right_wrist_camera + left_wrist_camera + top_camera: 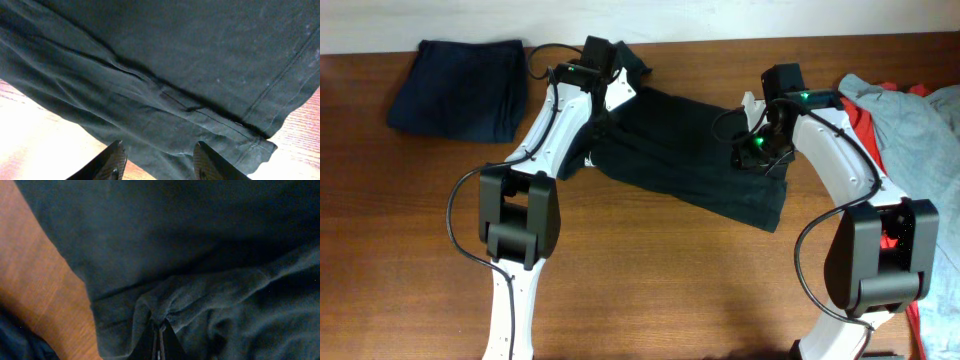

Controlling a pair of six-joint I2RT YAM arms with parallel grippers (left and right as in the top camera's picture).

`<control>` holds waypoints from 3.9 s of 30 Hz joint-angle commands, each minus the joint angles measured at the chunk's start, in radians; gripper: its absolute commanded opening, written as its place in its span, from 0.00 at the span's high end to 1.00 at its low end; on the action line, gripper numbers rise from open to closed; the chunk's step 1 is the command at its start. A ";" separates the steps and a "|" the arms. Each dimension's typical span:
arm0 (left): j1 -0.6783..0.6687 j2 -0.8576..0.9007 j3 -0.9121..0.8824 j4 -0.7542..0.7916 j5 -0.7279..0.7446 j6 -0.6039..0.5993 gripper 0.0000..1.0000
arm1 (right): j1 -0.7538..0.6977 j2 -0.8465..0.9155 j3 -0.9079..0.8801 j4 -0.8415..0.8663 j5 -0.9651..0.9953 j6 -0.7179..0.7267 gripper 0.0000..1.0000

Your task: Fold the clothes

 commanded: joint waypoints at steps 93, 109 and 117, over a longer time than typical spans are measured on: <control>0.195 -0.048 -0.166 -0.241 -0.025 -0.689 0.61 | 0.004 -0.002 -0.021 0.035 0.021 0.003 0.50; 0.169 -0.048 -0.166 -0.117 -0.202 -0.558 0.90 | 0.004 -0.002 -0.021 0.035 0.021 0.003 0.50; 0.143 -0.052 -0.166 -0.005 -0.464 -0.484 0.98 | 0.004 -0.002 -0.021 0.034 0.021 0.003 0.50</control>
